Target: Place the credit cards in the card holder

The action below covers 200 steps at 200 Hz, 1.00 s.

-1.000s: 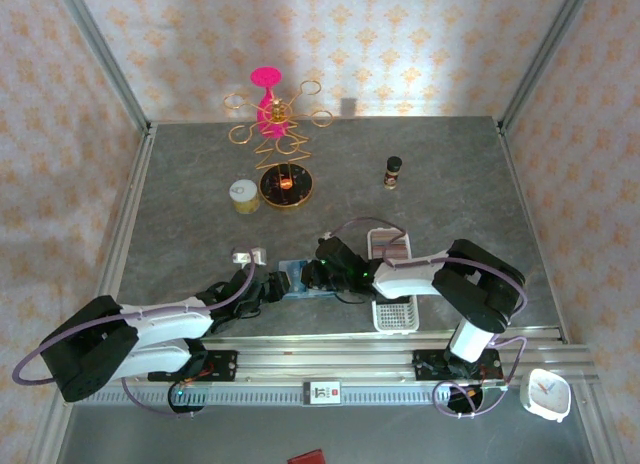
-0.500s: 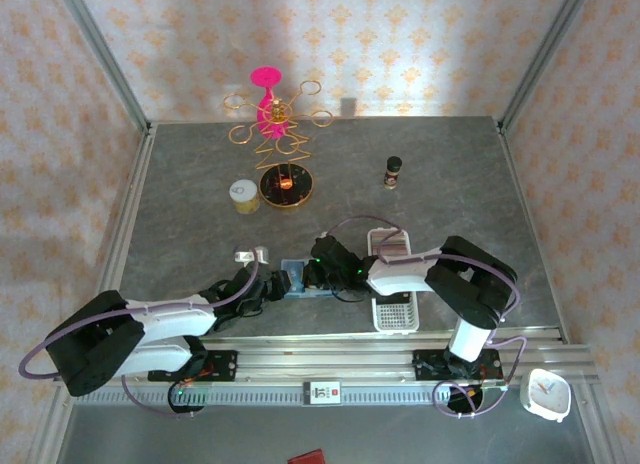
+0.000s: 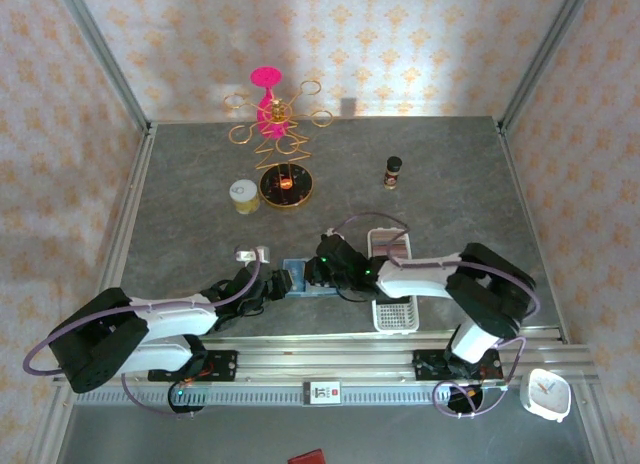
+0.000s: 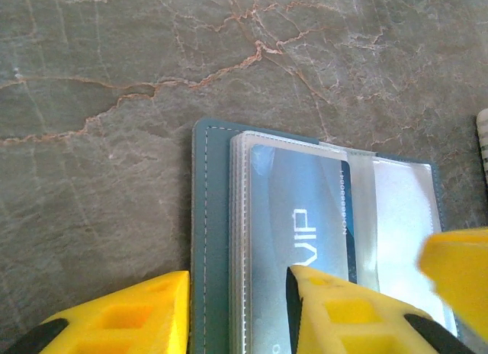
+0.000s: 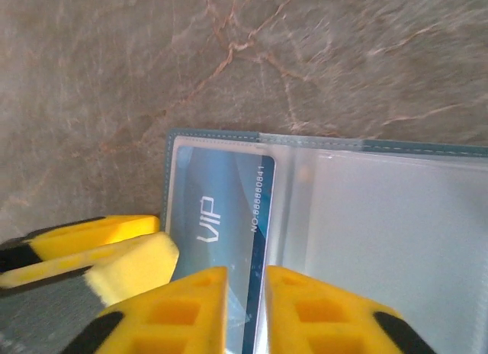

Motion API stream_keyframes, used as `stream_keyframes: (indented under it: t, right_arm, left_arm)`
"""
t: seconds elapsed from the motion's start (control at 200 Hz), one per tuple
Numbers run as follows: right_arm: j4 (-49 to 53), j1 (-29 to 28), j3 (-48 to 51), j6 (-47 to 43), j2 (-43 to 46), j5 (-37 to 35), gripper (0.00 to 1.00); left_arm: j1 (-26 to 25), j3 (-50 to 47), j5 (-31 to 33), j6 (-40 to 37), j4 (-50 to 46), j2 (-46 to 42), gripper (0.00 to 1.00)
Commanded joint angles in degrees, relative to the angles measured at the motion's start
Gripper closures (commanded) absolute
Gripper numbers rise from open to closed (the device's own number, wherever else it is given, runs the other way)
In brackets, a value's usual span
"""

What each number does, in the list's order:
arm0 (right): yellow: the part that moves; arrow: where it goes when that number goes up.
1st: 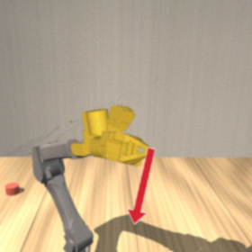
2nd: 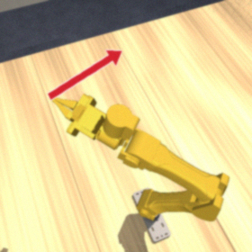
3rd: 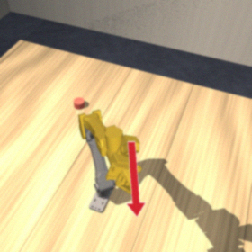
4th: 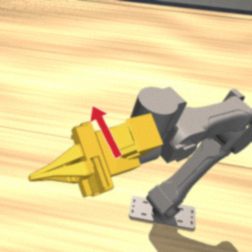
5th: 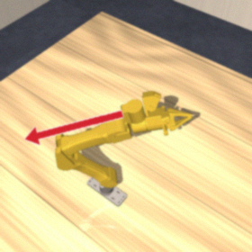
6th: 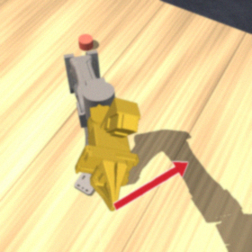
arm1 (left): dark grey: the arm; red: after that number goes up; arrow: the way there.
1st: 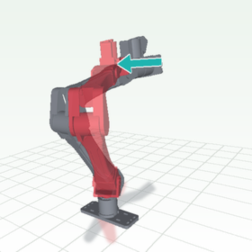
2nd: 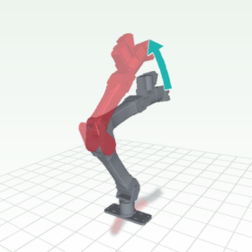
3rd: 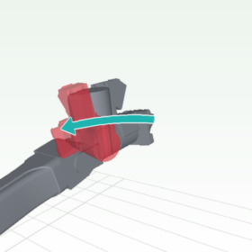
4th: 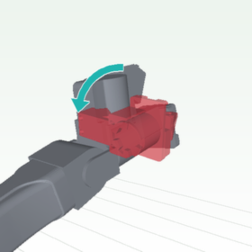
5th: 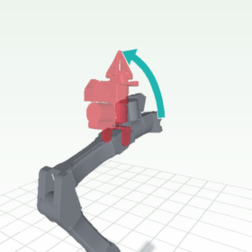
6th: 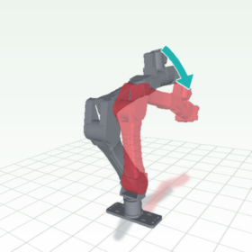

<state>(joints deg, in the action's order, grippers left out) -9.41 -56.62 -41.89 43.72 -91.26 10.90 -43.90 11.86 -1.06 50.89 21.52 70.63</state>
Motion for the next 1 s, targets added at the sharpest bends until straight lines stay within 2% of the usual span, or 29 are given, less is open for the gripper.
stream_keyframes:
  t: [0.0, 0.245, 0.4, 0.996]
  right_arm:
    - [5.3, -0.7, 3.1, 1.5, 3.2, -6.0, 0.72]
    - [8.8, -1.7, 2.6, 2.6, 0.1, -7.3, 0.62]
    - [10.2, -2.3, 0.8, 2.4, -2.7, -8.2, 0.60]
    - [-5.9, -2.4, 0.0, 6.9, -3.6, -1.4, 0.58]
  left_arm:
    - [-2.1, -0.3, -10.8, 1.2, 2.6, 2.9, 0.65]
    - [-2.1, -0.5, -10.9, 1.0, 2.6, 2.9, 0.65]
    - [-2.1, -0.9, -10.9, 1.2, 2.6, 2.6, 0.65]
    - [-2.2, -3.6, -11.1, 3.8, 5.9, 2.4, 0.76]
